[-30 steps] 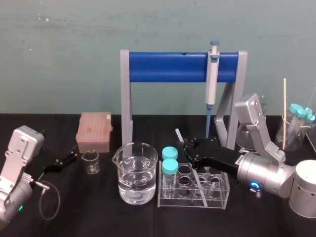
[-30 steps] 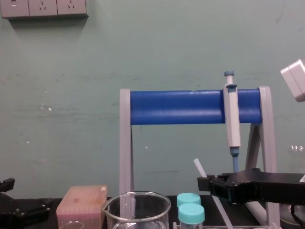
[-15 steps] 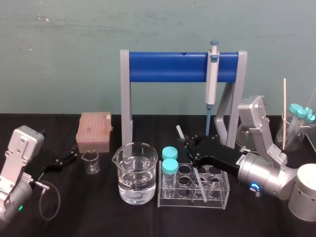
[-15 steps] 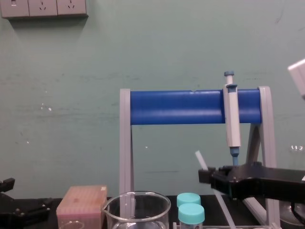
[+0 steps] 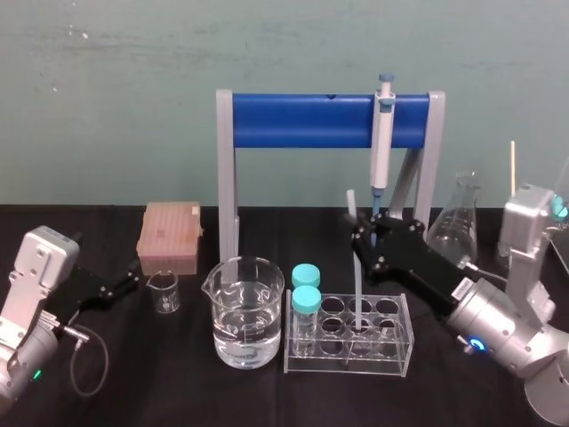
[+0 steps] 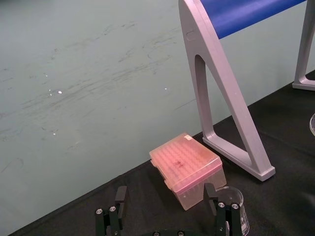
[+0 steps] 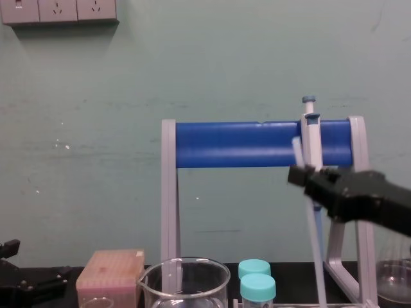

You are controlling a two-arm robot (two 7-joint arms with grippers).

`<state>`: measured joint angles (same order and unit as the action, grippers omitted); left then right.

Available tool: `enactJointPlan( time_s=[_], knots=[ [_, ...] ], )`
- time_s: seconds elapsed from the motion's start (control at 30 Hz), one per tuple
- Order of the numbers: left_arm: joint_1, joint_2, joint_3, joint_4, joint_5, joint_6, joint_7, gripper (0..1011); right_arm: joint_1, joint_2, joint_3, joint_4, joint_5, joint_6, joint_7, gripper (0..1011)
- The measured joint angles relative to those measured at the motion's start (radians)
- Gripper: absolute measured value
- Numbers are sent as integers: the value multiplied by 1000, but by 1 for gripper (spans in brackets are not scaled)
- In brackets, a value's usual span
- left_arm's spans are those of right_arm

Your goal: Pick up the stirring rod with one hand, then place it down.

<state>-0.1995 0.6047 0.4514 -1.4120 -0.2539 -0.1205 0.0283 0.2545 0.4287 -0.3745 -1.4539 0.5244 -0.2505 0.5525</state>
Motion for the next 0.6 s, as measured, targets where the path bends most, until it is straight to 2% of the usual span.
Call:
enactJointPlan(
  time_s=[0.13, 0.3, 0.37, 0.6],
  knots=[
    [0, 0, 0, 0, 0, 0, 0, 1000, -6, -1, 25, -22, 2, -23, 5, 70],
    [0, 0, 0, 0, 0, 0, 0, 1000, 9, 2, 80, -61, 8, -45, 6, 70],
    [0, 0, 0, 0, 0, 0, 0, 1000, 12, 3, 86, -64, 6, -45, 1, 70],
    [0, 0, 0, 0, 0, 0, 0, 1000, 26, 10, 137, -59, -48, -25, -59, 70]
  ],
)
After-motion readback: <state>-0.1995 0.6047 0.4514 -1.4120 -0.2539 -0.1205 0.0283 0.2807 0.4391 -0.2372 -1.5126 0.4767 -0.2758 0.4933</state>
